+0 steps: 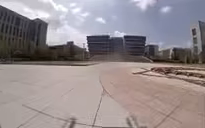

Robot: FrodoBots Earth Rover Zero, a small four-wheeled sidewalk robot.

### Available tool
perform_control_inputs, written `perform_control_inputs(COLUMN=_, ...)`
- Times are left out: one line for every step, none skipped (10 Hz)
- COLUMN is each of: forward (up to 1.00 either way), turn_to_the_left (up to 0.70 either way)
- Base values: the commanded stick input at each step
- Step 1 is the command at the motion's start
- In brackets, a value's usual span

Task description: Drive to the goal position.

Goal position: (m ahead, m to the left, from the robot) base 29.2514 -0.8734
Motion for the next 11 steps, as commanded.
perform_control_inputs(forward=1.0, turn_to_the_left=0.0)
perform_control_inputs(forward=1.0, turn_to_the_left=0.0)
perform_control_inputs(forward=1.0, turn_to_the_left=0.0)
perform_control_inputs(forward=1.0, turn_to_the_left=0.0)
perform_control_inputs(forward=1.0, turn_to_the_left=0.0)
perform_control_inputs(forward=1.0, turn_to_the_left=0.0)
perform_control_inputs(forward=1.0, turn_to_the_left=0.0)
perform_control_inputs(forward=1.0, turn_to_the_left=0.0)
perform_control_inputs(forward=1.0, turn_to_the_left=0.0)
perform_control_inputs(forward=1.0, turn_to_the_left=0.0)
perform_control_inputs(forward=1.0, turn_to_the_left=0.0)
